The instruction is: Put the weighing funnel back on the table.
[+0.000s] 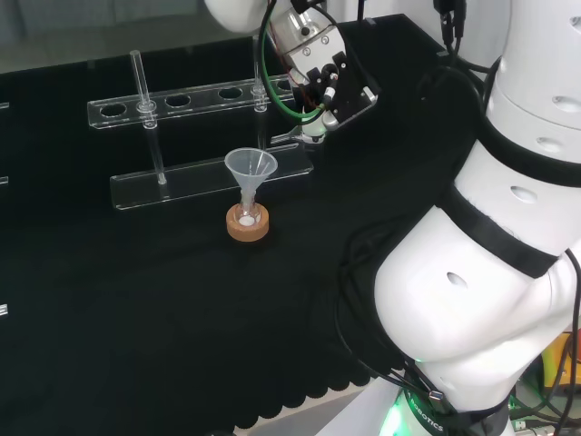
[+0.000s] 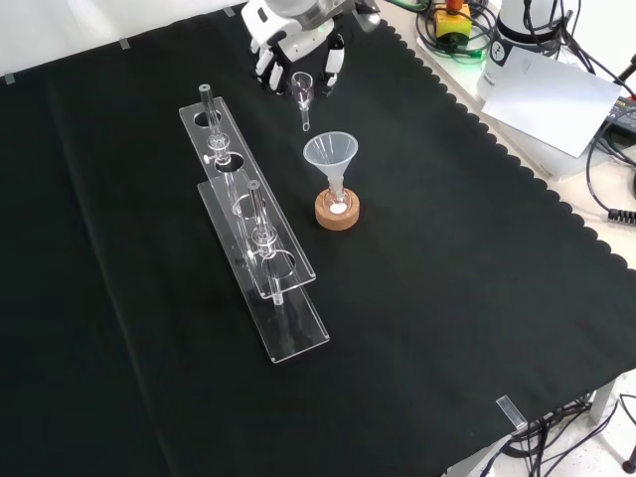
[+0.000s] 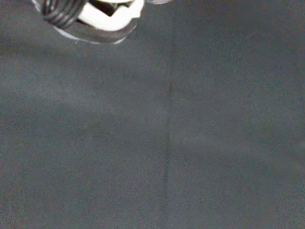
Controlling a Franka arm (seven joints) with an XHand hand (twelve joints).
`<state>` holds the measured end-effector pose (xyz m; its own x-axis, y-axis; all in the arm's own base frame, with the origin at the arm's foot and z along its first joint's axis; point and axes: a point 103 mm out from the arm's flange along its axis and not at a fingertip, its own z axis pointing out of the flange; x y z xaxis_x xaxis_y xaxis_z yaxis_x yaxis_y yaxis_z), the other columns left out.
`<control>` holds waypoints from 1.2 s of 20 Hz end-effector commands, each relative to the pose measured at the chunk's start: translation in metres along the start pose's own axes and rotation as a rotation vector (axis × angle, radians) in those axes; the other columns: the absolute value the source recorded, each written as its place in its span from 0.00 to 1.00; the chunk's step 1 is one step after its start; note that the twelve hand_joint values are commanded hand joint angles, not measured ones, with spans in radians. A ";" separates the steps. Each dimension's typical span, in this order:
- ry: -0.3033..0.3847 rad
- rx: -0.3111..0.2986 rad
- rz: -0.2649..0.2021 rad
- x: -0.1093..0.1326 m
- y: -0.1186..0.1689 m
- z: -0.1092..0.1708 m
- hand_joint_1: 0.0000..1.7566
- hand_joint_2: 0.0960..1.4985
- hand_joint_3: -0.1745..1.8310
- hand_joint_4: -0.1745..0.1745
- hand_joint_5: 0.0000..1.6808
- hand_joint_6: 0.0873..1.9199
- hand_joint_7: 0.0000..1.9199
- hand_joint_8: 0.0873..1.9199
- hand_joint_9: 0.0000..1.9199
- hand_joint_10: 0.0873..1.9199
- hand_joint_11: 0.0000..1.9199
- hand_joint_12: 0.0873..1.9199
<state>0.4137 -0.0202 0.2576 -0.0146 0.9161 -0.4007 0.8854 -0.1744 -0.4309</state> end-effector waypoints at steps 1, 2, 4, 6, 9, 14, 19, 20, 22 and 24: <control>0.051 -0.036 -0.002 -0.004 0.000 0.004 0.61 0.47 0.41 1.00 0.64 0.49 0.32 0.31 0.49 0.21 0.38 0.60; 0.061 -0.039 -0.001 -0.005 0.000 0.005 0.61 0.47 0.41 1.00 0.64 0.49 0.32 0.31 0.49 0.21 0.38 0.60; 0.085 -0.048 0.003 -0.008 0.001 0.007 0.61 0.47 0.41 1.00 0.64 0.49 0.32 0.31 0.49 0.21 0.38 0.60; 0.098 -0.054 0.010 -0.011 0.002 0.010 0.61 0.47 0.41 1.00 0.64 0.49 0.32 0.31 0.49 0.21 0.38 0.60; 0.120 -0.062 0.021 -0.017 0.005 0.015 0.61 0.47 0.41 1.00 0.64 0.49 0.32 0.31 0.49 0.21 0.38 0.60; 0.144 -0.076 0.038 -0.022 0.015 0.027 0.61 0.47 0.41 1.00 0.64 0.49 0.31 0.31 0.49 0.21 0.38 0.60; 0.143 -0.057 0.038 -0.021 0.024 0.035 0.61 0.47 0.41 1.00 0.64 0.49 0.31 0.31 0.49 0.21 0.38 0.60; 0.147 -0.050 0.036 -0.021 0.029 0.039 0.61 0.47 0.41 1.00 0.64 0.49 0.31 0.31 0.49 0.21 0.38 0.60; 0.154 -0.041 0.031 -0.022 0.037 0.049 0.61 0.47 0.41 1.00 0.64 0.49 0.31 0.31 0.49 0.21 0.38 0.60; 0.159 -0.030 0.029 -0.023 0.044 0.058 0.61 0.47 0.41 1.00 0.64 0.49 0.31 0.31 0.49 0.21 0.38 0.60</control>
<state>0.4185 -0.0552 0.2251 0.0760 0.9521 -0.2962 0.9081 -0.1887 -0.3738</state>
